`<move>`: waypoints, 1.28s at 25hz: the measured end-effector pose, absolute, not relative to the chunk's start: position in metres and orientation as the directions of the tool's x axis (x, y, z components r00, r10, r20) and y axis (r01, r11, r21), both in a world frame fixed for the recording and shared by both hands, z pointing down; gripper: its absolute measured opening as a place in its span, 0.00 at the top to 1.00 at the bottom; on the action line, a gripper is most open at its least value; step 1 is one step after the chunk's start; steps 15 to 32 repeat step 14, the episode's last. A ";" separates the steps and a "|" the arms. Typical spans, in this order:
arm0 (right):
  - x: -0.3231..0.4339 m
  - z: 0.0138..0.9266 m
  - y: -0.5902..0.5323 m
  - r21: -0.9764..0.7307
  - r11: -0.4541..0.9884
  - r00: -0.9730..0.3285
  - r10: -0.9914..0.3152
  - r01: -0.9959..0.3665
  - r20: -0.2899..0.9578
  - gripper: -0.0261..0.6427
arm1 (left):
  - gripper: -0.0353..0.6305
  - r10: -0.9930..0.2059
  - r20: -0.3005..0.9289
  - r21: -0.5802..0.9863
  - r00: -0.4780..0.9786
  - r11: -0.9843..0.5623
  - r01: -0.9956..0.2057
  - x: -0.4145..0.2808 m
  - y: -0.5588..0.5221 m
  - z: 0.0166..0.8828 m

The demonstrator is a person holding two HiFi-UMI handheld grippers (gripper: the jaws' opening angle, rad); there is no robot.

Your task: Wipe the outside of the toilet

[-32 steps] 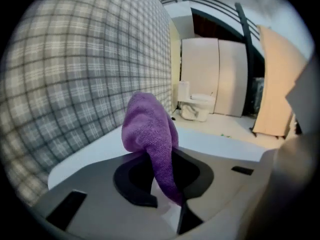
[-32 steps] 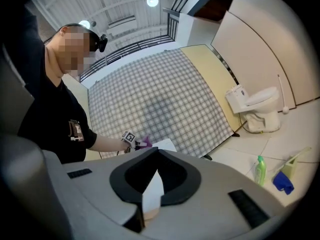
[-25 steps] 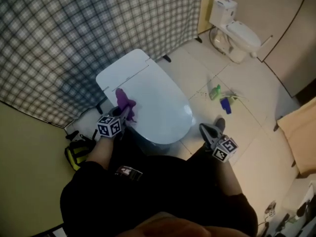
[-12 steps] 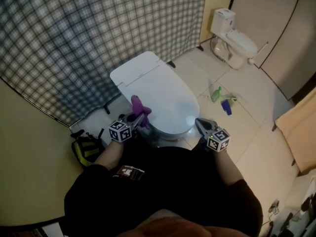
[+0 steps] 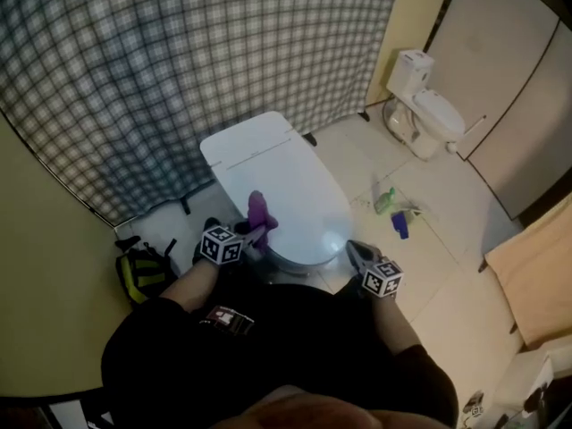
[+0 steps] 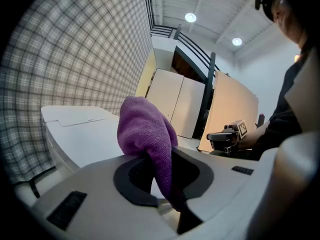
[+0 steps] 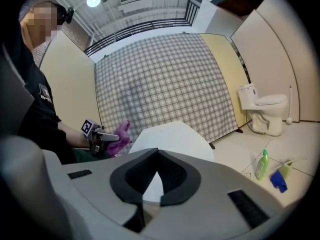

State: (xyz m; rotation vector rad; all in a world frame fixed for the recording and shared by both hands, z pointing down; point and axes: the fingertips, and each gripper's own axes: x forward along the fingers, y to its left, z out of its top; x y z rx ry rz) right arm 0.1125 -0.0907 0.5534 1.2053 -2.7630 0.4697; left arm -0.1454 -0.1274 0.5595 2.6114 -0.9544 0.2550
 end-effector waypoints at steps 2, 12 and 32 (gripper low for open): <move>0.106 0.558 -0.093 -0.233 0.650 -0.691 -0.692 -0.723 0.209 0.97 | 0.85 -0.583 0.286 0.257 0.761 -0.718 -0.647 -0.147 -0.130 0.564; 0.099 0.560 -0.100 -0.227 0.661 -0.699 -0.680 -0.715 0.221 0.97 | 0.85 -0.564 0.295 0.262 0.772 -0.729 -0.632 -0.145 -0.141 0.572; 0.101 0.559 -0.101 -0.229 0.658 -0.697 -0.681 -0.717 0.224 0.97 | 0.85 -0.562 0.293 0.261 0.774 -0.732 -0.630 -0.143 -0.144 0.570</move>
